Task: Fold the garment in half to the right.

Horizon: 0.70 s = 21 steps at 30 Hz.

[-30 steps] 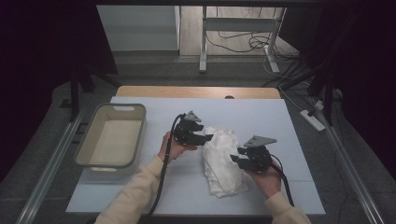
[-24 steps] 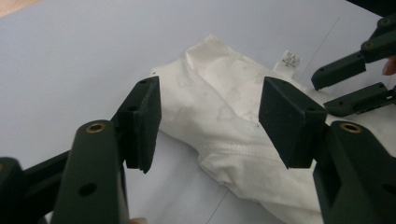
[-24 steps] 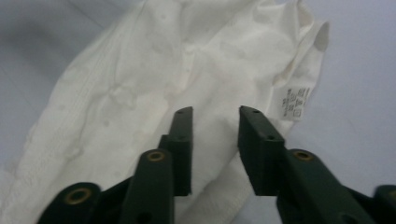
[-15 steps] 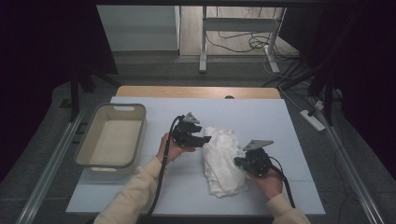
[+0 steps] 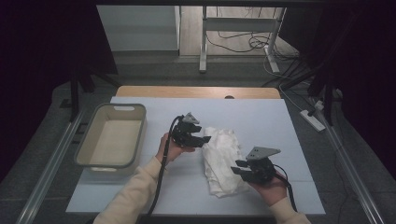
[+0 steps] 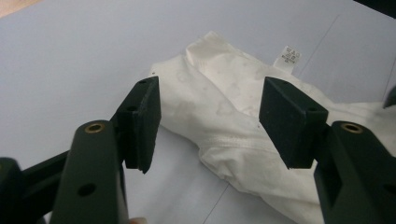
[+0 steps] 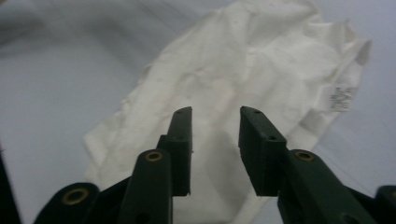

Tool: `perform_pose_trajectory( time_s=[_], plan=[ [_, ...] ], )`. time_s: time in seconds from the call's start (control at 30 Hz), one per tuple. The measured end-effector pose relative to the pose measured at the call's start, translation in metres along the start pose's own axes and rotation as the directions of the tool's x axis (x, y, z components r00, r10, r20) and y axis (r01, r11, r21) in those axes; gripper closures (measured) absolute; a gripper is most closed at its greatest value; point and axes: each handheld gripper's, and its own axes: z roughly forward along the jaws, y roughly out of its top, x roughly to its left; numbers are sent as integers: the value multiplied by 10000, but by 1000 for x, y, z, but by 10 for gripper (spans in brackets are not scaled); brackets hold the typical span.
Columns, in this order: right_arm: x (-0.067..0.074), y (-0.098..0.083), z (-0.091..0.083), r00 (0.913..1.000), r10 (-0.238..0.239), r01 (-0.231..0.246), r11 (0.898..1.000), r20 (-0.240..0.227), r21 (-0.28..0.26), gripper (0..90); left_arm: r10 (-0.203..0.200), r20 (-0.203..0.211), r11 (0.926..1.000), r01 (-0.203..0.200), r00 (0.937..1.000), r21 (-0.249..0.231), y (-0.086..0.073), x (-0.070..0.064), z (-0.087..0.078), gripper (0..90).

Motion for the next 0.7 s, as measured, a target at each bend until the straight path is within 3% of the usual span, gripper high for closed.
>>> perform_pose_trajectory(
  time_s=[0.13, 0.23, 0.4, 0.57, 0.7],
  plan=[
    [14, -2, -2, 9969, -333, 327, 9994, -708, -104, 580, 97, 3, 9999, -97, 10000, -67, 0, -1, -3, 391],
    [28, -3, 3, 9899, -778, 807, 9965, -1183, 204, 560, 82, 4, 9999, -82, 10000, -99, 0, 0, -4, 391],
    [42, -5, 20, 9830, -1218, 1354, 9863, -1374, 944, 536, 101, 12, 9999, -101, 9999, -67, 0, 0, -4, 390],
    [42, -7, 31, 9851, -1367, 1528, 9743, -1048, 1655, 708, 123, 2, 9999, -123, 9999, -14, -1, 0, -3, 390],
    [42, -4, 22, 9849, -1418, 1542, 9794, -994, 1305, 809, 126, 6, 9999, -126, 9999, -37, -1, -1, -3, 389]
  ],
)
